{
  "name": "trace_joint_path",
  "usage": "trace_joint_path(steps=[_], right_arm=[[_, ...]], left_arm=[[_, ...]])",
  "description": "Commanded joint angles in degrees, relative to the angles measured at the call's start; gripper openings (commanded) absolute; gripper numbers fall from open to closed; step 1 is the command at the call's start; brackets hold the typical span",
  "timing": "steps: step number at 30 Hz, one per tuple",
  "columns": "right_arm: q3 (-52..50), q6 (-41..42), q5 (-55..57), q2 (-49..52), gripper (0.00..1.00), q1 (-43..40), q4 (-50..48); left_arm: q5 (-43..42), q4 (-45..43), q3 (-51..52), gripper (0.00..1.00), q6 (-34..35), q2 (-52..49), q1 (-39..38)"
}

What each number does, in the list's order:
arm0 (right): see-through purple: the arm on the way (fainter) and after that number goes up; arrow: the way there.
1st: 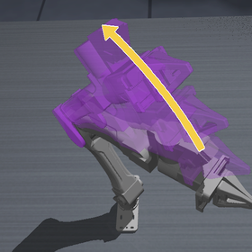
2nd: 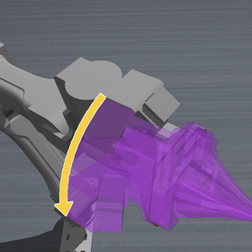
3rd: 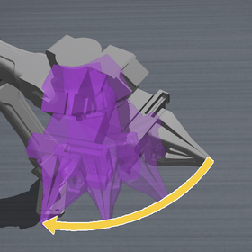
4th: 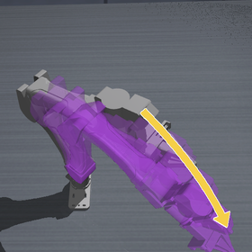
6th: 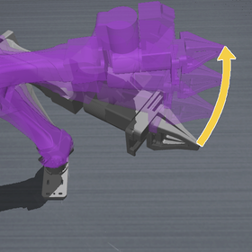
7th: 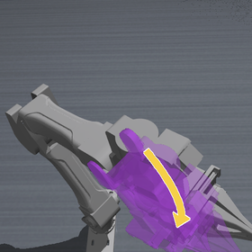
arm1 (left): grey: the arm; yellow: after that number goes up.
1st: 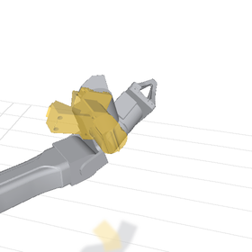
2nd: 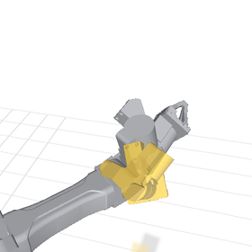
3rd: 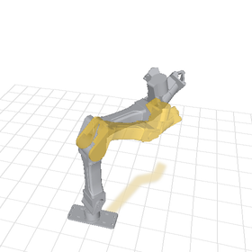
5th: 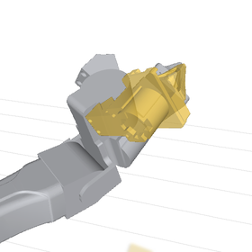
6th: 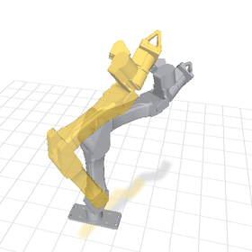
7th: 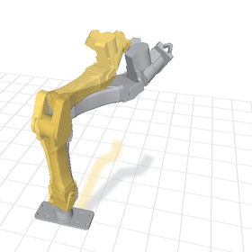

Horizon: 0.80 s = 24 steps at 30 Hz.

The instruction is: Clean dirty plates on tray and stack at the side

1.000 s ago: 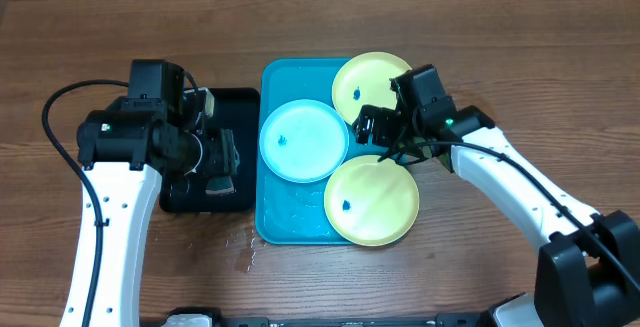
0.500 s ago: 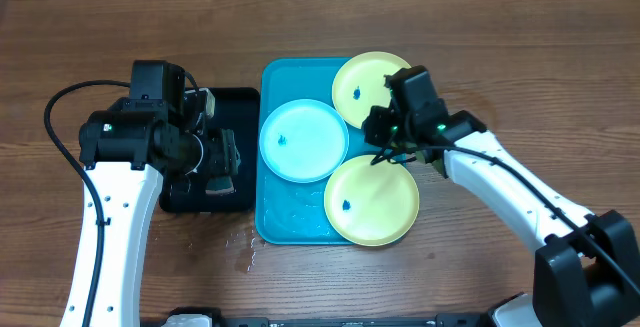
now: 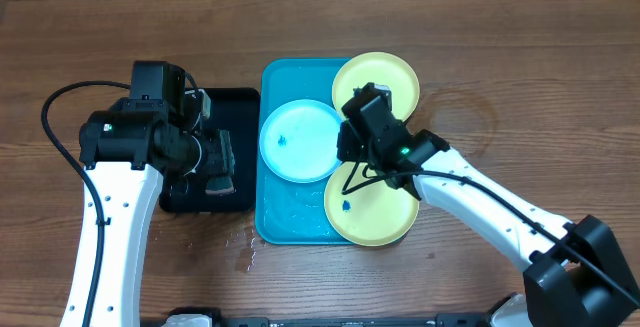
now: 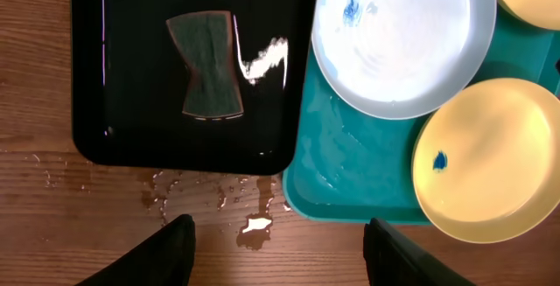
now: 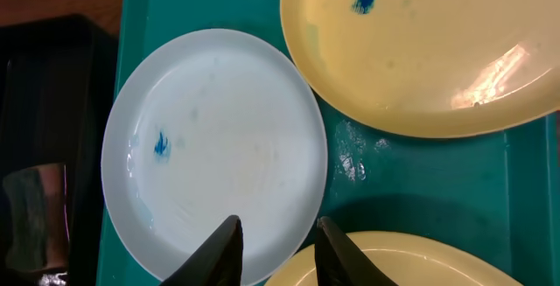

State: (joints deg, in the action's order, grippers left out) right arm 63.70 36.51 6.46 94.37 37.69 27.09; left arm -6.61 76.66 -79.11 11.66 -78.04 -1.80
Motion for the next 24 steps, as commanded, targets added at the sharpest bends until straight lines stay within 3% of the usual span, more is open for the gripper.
trace_joint_path(steps=[1, 13, 24], right_arm=[[0.1, 2.8, 3.8, 0.3, 0.29, 0.2, -0.1], [0.1, 2.7, 4.0, 8.7, 0.35, 0.2, -6.8], [0.0, 2.1, 5.9, 11.8, 0.36, 0.2, -7.1]], left_arm=[[0.8, -0.3, 0.3, 0.63, 0.9, -0.4, -0.2], [0.9, -0.6, 0.3, 0.62, 1.9, -0.4, -0.2], [0.8, -0.5, 0.3, 0.66, 2.1, -0.4, -0.2]])
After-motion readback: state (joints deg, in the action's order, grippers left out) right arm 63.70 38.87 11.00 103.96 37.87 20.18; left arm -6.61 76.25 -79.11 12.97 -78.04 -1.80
